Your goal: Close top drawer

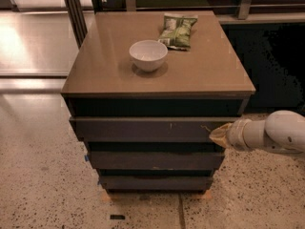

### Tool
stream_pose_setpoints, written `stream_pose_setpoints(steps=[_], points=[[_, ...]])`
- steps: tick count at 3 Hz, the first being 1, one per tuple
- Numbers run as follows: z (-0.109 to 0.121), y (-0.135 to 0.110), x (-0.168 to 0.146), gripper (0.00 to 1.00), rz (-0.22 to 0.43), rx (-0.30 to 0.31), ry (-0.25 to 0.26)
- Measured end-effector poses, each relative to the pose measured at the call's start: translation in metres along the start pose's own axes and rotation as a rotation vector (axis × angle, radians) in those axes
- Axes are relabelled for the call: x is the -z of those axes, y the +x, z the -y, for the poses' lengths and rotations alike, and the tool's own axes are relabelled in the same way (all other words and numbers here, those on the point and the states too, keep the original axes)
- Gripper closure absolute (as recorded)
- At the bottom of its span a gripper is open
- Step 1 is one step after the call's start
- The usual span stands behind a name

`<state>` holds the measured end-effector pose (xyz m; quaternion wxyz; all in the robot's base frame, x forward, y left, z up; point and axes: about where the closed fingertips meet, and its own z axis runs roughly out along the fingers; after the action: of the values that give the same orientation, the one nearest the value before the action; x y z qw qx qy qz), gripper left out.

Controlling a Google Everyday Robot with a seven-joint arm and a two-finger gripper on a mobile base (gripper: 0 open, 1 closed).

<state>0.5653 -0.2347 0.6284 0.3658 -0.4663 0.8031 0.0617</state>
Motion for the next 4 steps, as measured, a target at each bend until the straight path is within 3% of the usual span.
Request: stream_pose_setpoints(steps=[2, 3, 4], points=[[-0.010, 0.009, 0.006, 0.13, -0.002, -0.013, -0.023], [-0.024, 0.007, 0.004, 0.00, -0.036, 0.001, -0.094], [-0.029, 0.007, 0.007, 0.00, -0.036, 0.001, -0.094]])
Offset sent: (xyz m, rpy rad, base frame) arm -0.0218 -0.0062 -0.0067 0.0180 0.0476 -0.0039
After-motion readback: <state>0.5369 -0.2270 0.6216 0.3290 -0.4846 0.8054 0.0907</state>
